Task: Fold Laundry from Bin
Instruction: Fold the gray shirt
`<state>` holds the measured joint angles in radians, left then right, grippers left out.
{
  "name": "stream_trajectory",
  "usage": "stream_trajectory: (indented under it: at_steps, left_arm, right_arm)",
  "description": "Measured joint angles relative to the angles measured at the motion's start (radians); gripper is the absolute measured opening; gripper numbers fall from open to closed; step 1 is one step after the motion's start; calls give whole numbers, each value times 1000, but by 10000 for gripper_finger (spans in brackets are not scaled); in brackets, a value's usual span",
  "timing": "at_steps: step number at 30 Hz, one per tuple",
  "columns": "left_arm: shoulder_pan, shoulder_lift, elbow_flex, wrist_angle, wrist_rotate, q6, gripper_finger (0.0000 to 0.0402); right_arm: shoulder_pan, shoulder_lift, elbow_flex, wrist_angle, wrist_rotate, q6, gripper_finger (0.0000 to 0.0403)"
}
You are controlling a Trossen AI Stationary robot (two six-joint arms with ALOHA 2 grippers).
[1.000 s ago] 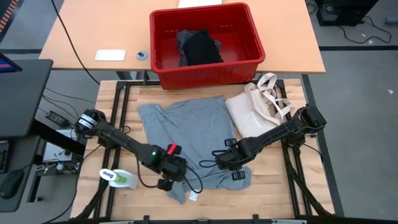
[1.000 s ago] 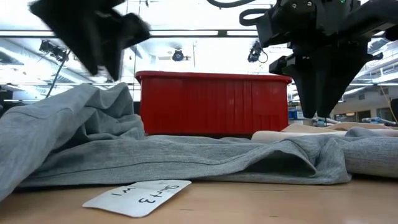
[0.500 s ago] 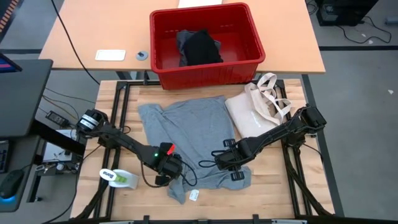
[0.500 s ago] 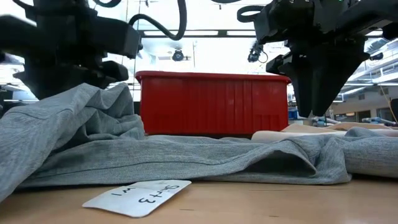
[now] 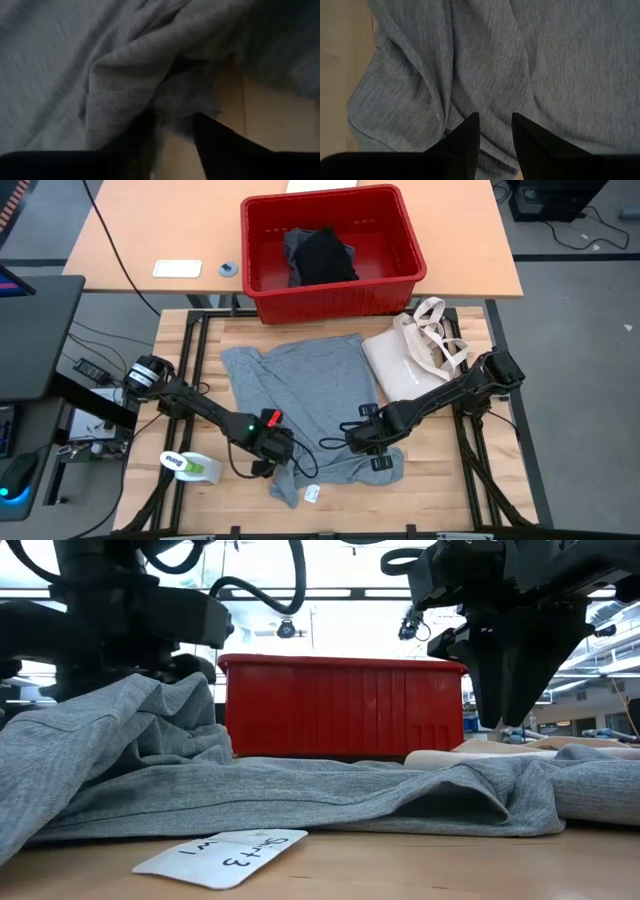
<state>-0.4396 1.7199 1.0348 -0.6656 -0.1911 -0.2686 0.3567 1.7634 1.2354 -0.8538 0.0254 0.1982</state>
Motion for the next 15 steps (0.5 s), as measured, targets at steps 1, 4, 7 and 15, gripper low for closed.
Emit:
stream_trajectory:
  at_steps: [1,4,7,15]
  left_arm:
    - [0,0,0,2,7,8,103]
    - [3,0,0,0,37,21,27]
    - [12,0,0,-22,90,24,8]
    - [-8,-49,123,-235,118,0,2]
  right_arm:
    - [0,0,0,0,0,0,122]
    - [0,0,0,0,0,0,122]
    - [0,0,0,0,0,0,122]
    - [0,0,0,-2,0,2,122]
